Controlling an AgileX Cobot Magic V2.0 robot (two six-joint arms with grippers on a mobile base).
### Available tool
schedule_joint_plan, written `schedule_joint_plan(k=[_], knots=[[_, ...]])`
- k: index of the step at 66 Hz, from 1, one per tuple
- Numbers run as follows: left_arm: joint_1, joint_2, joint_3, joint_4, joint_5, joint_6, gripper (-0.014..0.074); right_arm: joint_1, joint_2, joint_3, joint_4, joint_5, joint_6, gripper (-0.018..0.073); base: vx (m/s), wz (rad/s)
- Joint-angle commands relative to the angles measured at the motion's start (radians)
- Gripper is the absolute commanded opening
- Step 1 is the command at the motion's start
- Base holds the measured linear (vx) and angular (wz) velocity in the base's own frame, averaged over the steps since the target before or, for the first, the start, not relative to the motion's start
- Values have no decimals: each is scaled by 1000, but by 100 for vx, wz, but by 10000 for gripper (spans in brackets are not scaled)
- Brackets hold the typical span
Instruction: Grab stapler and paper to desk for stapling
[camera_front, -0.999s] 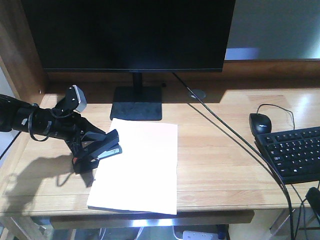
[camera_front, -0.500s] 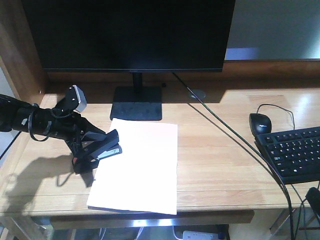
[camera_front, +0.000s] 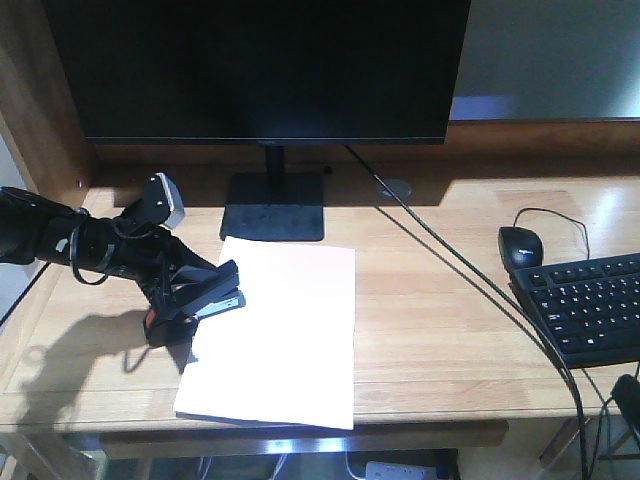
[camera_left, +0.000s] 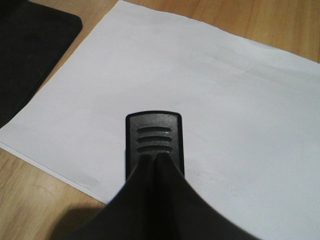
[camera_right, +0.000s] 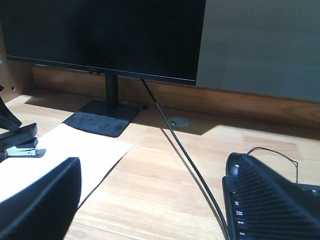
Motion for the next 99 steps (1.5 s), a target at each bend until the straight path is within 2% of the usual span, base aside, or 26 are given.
schedule_joint_plan(k=[1,14,25,42,55,99], knots=[[-16,-54,-23,-36,-2,-8,-7,-3,9,-26,-12,-66,-5,589,0,0],[-34,-54,-23,-29,-50,-17,-7,-3,9,-26,-12,-66,-5,589,0,0],[-53,-52,-23,29,-88,-21,-7,-3,9,-26,-12,-66,-5,589,0,0],[-64,12,-23,29,-89,-69,-7,-3,9,-26,-12,-66,-5,589,0,0],[-64,39,-23,55,-83,-70,-7,-3,9,-26,-12,-66,-5,589,0,0],[-64,39,-23,56,-84,-68,-7,-3,9,-26,-12,-66,-5,589,0,0]])
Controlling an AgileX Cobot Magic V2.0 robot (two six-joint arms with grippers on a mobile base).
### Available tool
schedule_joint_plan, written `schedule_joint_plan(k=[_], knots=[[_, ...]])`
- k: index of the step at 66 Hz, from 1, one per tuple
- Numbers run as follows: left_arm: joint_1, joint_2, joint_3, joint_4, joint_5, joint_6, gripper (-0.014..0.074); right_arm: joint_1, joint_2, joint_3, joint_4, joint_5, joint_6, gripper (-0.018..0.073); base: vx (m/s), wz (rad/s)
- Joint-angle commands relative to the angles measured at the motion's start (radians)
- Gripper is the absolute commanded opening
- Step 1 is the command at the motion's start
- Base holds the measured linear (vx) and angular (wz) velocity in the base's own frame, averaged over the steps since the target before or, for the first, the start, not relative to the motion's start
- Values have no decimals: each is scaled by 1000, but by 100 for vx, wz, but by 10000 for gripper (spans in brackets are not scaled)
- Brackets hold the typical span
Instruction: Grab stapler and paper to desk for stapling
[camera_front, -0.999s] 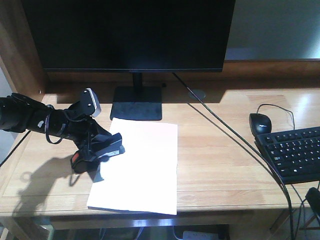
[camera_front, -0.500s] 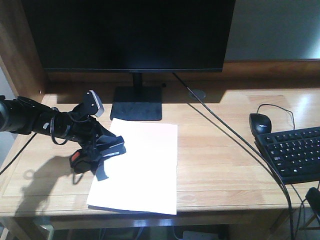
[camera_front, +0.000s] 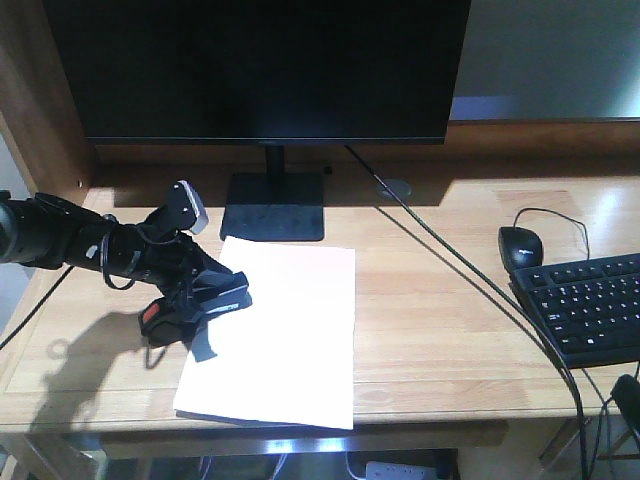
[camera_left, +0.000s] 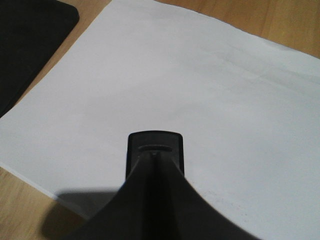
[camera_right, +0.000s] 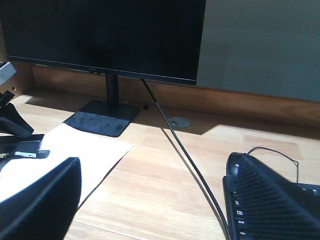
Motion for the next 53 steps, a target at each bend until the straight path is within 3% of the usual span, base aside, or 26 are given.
schedule_joint_plan(k=[1,53], knots=[[-7,-14,-1,48,-7,-11,-7,-3,9,-26,-14,-67,-5,589,0,0],[-7,-14,-1,48,-7,-11,-7,-3,9,-26,-14,-66,-5,589,0,0]])
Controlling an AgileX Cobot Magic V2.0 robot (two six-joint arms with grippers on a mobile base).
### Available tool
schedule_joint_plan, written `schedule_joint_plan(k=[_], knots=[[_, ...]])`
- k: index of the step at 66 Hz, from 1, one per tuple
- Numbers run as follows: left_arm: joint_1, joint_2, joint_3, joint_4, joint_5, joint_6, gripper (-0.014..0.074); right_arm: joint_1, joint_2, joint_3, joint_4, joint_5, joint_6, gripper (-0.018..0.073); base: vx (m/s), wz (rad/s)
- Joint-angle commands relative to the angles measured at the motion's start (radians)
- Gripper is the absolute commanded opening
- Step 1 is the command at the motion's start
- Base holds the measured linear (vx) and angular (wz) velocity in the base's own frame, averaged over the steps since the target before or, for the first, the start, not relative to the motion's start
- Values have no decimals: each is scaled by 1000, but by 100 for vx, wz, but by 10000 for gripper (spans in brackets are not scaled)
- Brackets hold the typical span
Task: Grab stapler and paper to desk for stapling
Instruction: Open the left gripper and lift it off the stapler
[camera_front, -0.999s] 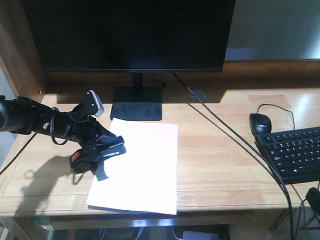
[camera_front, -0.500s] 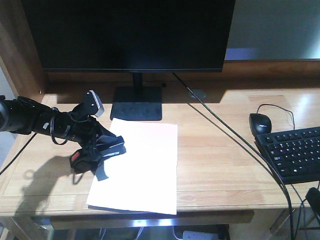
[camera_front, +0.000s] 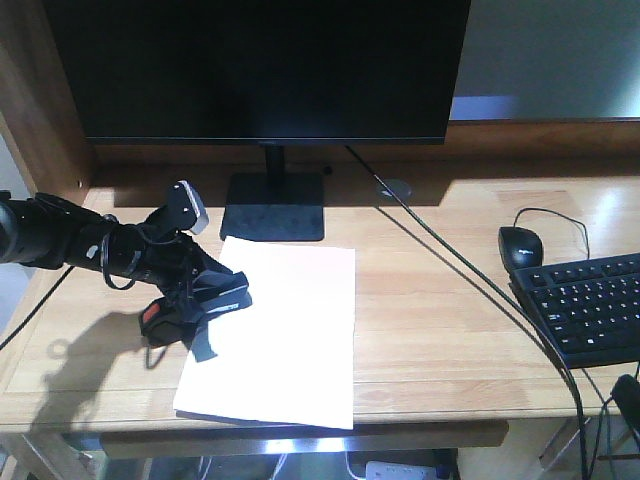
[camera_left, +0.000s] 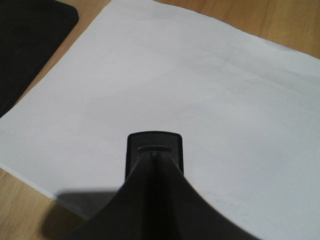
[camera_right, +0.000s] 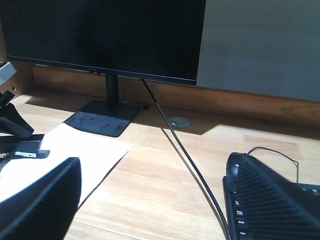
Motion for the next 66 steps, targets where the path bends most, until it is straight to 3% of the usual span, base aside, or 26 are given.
schedule_joint_plan(k=[1,16,26,34,40,49,56,66], knots=[[-5,-14,-1,48,-7,-11,-7,-3,9,-26,-14,-66,-5,589,0,0],[-5,-26,-1,51,-7,-11,-7,-3,9,-26,-14,-66,-5,589,0,0],[-3,-105,-1,91,-7,-14,-7,-3,9,-26,-14,-66,-5,589,0,0],[-3,-207,-1,173,-39,-94,-7,-3,9,-26,-14,-66,-5,589,0,0],[-3,-297,-1,277,-96,-227,-7,-3,9,-26,-14,-66,-5,589,0,0],[-3,-430,-1,517,-169,-484,-7,-3,9,-26,-14,-66,-5,589,0,0],[-3,-517,-1,680,-202,-713,-7,-3,9,-26,-14,-66,-5,589,0,0],[-3,-616,-1,923,-232,-1110,-7,-3,9,-26,-14,-67,-5,589,0,0]])
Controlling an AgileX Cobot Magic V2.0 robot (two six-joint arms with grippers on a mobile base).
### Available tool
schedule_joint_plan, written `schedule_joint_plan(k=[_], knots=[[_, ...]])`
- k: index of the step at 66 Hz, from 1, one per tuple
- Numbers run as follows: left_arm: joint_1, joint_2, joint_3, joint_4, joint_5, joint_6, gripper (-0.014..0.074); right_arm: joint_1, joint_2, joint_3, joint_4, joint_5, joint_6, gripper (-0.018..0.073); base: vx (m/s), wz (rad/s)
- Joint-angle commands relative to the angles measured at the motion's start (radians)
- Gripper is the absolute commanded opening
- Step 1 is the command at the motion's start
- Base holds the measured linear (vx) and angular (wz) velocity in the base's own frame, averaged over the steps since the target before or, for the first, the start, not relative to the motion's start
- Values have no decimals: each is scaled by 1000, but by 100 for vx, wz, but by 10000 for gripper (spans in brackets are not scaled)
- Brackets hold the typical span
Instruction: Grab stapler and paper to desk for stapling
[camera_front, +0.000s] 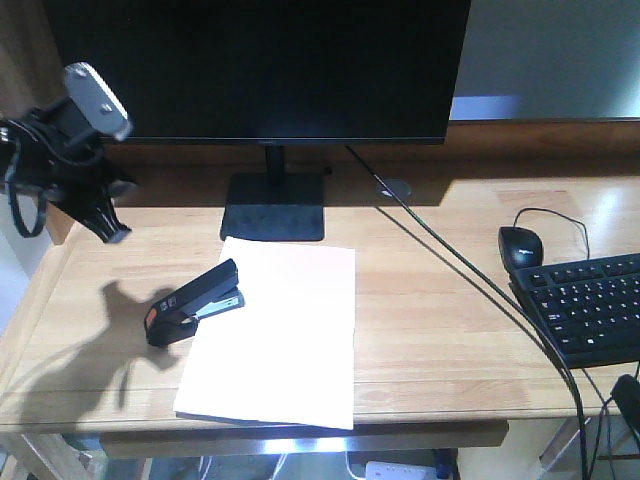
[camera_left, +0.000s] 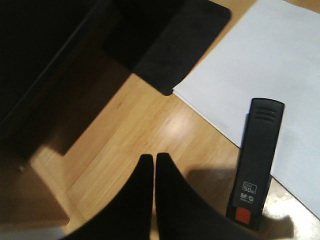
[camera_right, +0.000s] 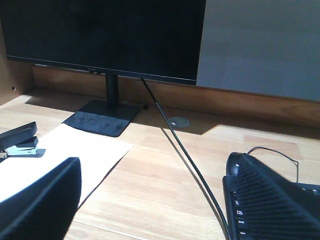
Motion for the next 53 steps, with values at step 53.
schedule_joint_plan(k=[53], knots=[[-3,-543,-14,822,131,-1453,-7,-3,9,-26,-14,-67,-5,589,0,0]])
